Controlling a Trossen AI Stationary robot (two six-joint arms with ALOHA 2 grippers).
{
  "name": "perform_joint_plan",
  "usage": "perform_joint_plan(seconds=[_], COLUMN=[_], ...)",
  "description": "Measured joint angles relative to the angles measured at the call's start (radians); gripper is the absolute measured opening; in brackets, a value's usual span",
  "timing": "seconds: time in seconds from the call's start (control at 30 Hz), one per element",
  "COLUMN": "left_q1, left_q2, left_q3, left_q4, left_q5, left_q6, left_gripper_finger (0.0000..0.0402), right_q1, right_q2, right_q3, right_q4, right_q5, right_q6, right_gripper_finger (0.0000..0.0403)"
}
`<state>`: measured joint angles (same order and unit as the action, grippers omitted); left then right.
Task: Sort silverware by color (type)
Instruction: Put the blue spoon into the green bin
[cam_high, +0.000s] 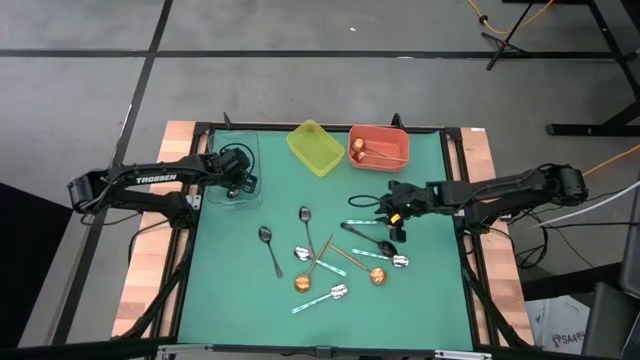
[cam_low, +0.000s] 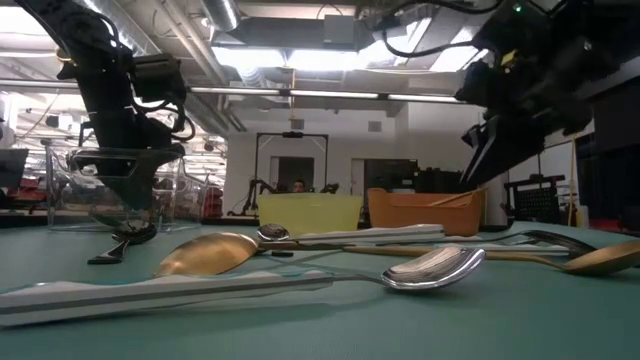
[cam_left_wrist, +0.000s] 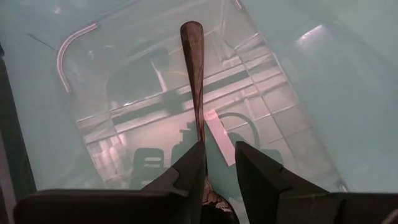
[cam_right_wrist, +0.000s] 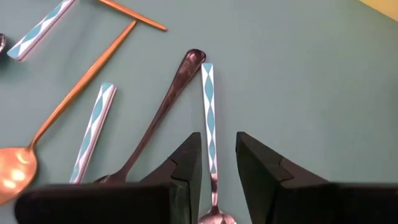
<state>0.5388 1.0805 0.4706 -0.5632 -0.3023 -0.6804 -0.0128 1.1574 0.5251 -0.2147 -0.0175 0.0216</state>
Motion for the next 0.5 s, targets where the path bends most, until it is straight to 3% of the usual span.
perform_joint_plan(seconds=[0.23, 0.5], left_q1=[0.0, 0.0], left_q2=[0.0, 0.0], left_q3=[0.0, 0.0], left_q4=[0.0, 0.007], left_q5=[0.001, 0.001], left_q6=[0.0, 0.0], left_gripper_finger=[0.0082, 0.0082], right_q1=[0.0, 0.0], right_q2=[0.029, 0.161], right_q3=[-0.066, -0.069], right_q4=[0.112, 0.143], right_q5=[0.0, 0.0], right_q6=[0.0, 0.0], right_gripper_finger=[0.0088, 0.0088])
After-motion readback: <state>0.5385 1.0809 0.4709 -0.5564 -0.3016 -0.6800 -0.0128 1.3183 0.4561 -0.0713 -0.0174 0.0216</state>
